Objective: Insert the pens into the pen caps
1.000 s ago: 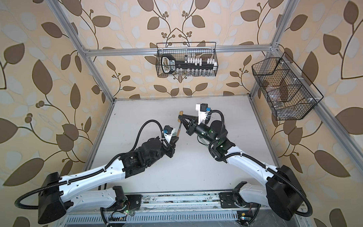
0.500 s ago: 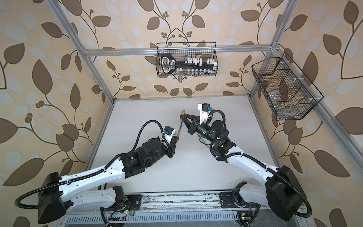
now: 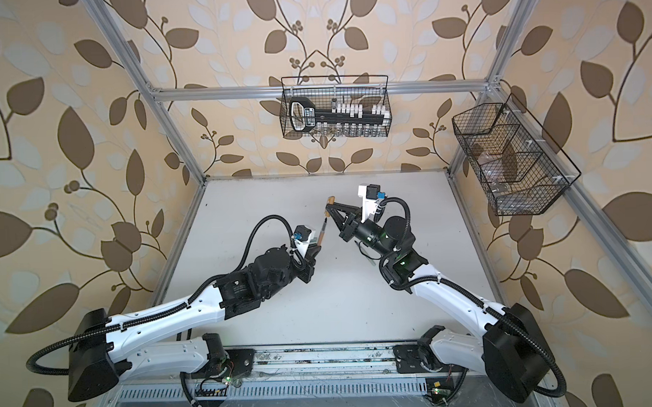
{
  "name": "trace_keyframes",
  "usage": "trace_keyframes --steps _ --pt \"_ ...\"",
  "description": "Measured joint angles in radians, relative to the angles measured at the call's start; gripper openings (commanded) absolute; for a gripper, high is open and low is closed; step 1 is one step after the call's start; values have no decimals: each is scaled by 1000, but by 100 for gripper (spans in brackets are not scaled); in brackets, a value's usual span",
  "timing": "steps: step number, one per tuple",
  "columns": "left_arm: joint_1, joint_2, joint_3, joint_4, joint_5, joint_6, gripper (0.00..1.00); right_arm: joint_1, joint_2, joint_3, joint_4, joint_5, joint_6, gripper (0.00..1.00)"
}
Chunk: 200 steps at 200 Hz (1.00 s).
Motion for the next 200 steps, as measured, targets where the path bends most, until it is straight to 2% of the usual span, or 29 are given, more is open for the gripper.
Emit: trace_keyframes --steps 200 --pt "0 -2 0 -1 -6 6 0 11 -1 -20 -17 0 4 0"
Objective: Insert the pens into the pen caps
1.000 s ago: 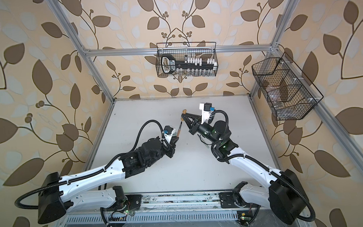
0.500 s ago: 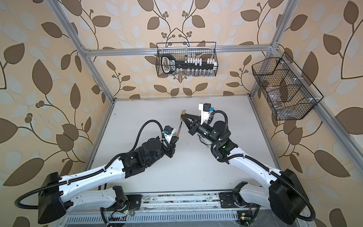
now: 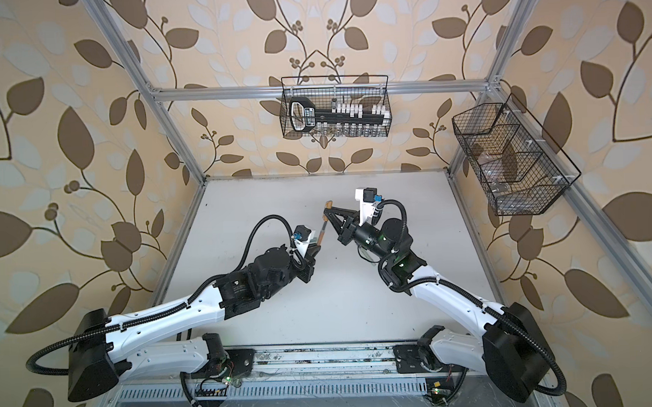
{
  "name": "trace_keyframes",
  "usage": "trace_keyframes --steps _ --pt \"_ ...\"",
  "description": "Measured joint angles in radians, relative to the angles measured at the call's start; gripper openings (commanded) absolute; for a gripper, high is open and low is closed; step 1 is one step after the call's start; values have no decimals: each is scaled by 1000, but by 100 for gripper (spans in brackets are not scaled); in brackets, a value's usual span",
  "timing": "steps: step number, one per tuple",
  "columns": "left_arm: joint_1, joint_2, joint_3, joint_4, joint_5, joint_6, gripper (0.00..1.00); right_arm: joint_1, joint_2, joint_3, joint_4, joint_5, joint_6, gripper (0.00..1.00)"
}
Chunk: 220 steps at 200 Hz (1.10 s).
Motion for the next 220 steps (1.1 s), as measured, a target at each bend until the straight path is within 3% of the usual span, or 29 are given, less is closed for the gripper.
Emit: trace_keyframes --steps 220 --pt "0 -1 0 1 -12 3 0 0 -1 14 -2 0 3 0"
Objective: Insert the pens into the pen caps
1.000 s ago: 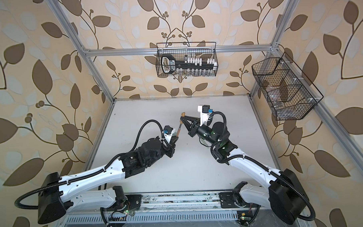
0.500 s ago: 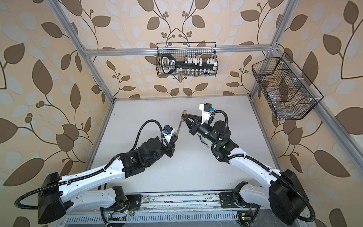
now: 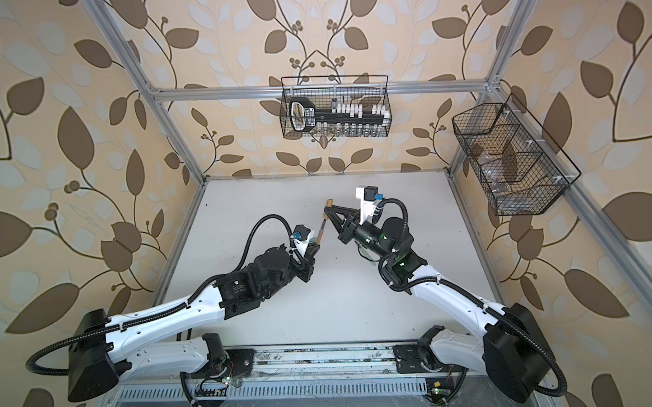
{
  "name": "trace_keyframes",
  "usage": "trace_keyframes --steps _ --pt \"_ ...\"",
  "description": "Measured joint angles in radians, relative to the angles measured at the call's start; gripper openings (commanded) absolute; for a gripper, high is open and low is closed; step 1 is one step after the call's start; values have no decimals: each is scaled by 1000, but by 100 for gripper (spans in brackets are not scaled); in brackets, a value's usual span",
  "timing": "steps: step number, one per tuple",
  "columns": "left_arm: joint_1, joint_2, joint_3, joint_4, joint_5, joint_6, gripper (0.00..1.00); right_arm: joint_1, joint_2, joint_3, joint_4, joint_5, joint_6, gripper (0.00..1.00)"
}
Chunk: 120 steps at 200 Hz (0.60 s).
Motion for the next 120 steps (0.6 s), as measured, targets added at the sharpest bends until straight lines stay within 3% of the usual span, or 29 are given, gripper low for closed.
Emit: trace_keyframes --steps 120 --pt "0 -8 0 5 -11 28 0 17 3 -16 21 -1 29 0"
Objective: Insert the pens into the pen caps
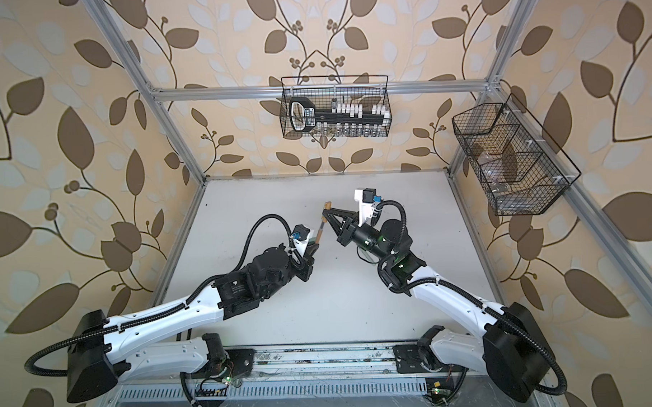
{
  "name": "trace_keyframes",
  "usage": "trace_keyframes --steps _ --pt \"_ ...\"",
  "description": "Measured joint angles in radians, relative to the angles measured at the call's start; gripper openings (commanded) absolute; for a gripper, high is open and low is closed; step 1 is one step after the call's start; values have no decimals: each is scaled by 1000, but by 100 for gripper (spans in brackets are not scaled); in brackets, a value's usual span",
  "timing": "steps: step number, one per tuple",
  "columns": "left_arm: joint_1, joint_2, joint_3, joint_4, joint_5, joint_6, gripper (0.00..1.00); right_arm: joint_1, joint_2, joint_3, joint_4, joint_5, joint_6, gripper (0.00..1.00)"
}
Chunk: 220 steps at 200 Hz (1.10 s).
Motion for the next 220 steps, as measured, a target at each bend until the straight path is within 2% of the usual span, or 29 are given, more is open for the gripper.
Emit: trace_keyframes --steps 97,220 --pt "0 -3 0 3 3 0 0 -48 4 42 -1 -4 -19 0" --pt "0 -7 0 14 3 2 0 -33 61 46 16 -52 -2 0"
